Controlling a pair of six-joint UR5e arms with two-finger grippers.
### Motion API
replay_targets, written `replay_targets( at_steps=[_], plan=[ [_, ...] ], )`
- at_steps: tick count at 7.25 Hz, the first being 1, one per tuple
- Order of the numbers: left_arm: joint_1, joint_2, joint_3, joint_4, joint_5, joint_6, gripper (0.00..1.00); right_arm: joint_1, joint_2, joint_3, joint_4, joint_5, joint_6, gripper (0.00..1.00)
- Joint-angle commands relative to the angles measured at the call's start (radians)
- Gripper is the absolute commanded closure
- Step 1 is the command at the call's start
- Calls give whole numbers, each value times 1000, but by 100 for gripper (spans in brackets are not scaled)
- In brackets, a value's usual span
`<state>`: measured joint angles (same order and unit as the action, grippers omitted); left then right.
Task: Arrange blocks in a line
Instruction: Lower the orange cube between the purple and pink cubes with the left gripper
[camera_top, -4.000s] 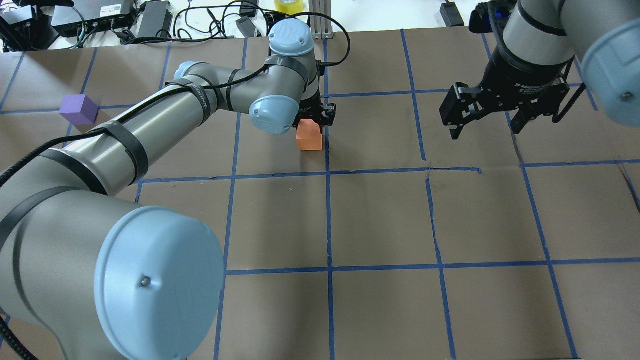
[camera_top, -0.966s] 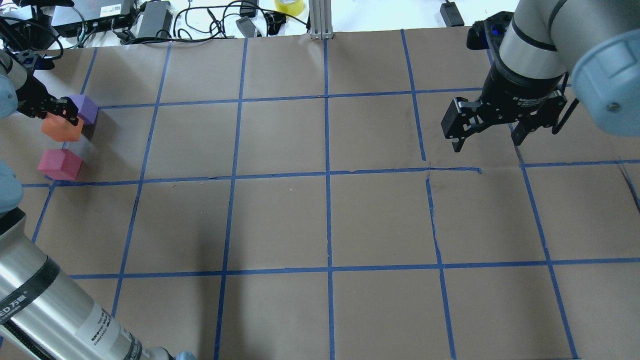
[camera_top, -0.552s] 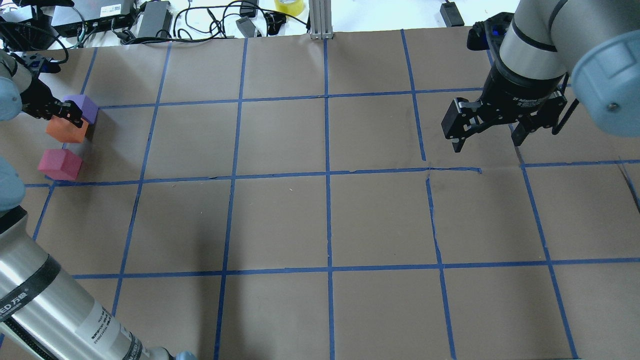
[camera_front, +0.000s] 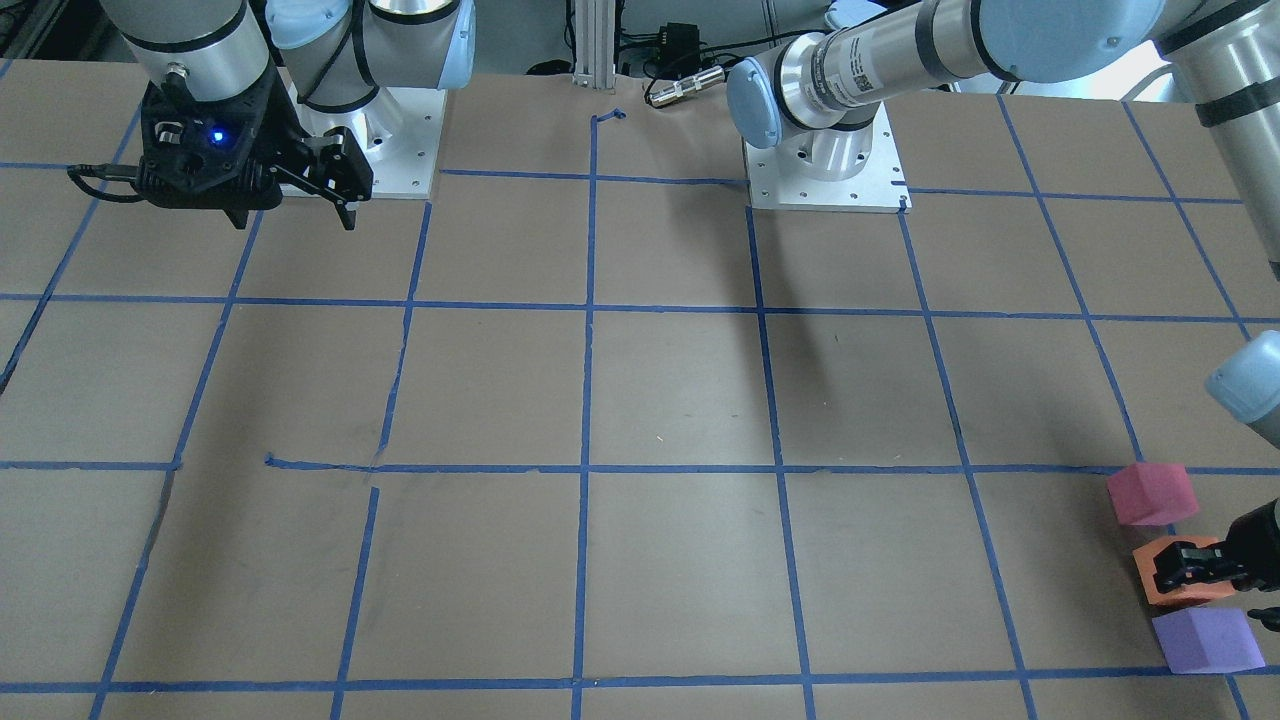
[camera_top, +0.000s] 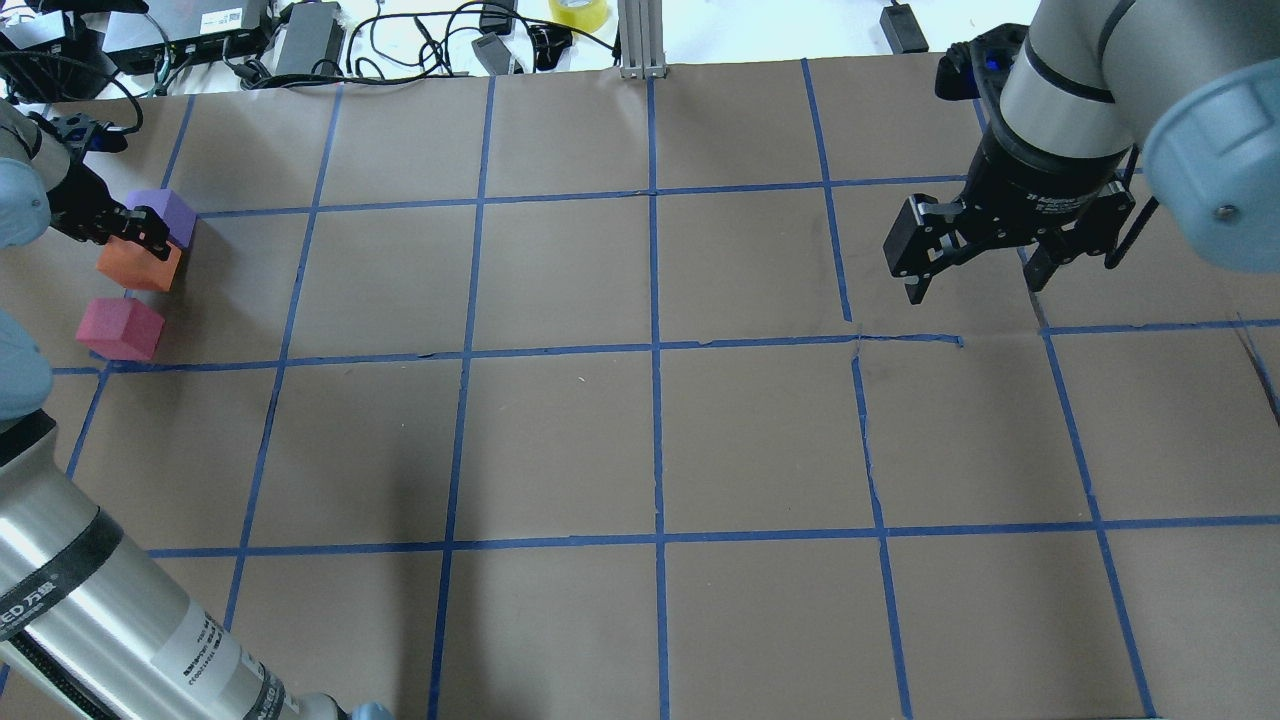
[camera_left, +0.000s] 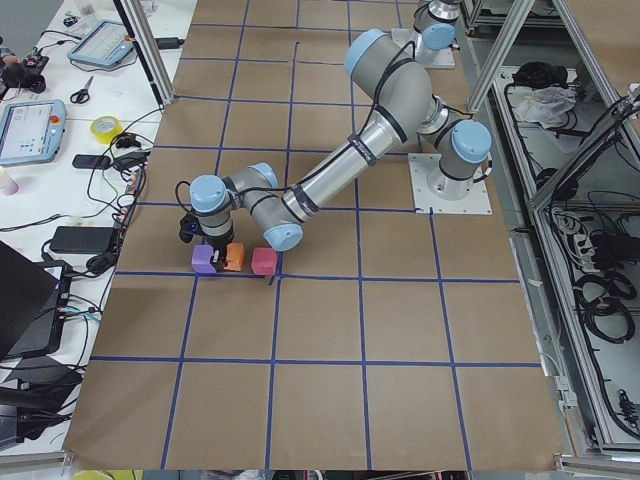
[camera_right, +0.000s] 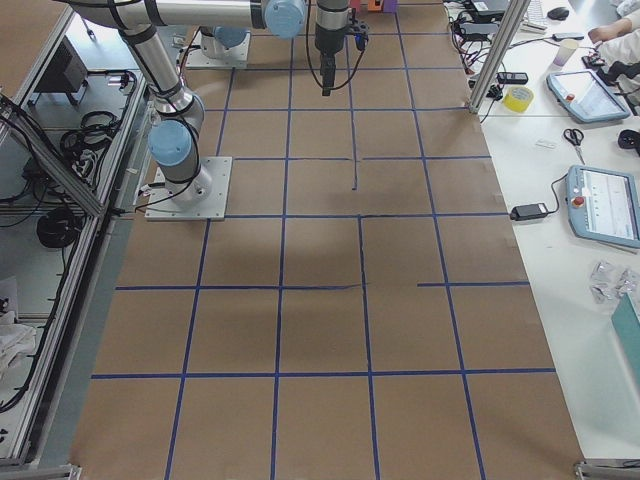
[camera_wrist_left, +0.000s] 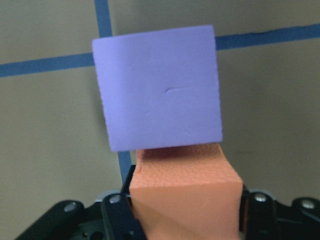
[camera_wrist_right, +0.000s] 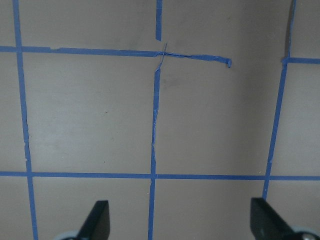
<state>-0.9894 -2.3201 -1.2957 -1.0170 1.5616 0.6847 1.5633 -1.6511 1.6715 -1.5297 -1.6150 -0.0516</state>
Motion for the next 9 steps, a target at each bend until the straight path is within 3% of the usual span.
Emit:
replay_targets(
  at_steps=[1, 9],
  plan=[
    [0, -13, -1, 11, 0, -2, 87, 0, 1, 1, 0, 0, -2, 0],
    [0, -19, 4, 18, 2, -4, 86, 0, 4, 1, -4, 0, -1, 0]
  ],
)
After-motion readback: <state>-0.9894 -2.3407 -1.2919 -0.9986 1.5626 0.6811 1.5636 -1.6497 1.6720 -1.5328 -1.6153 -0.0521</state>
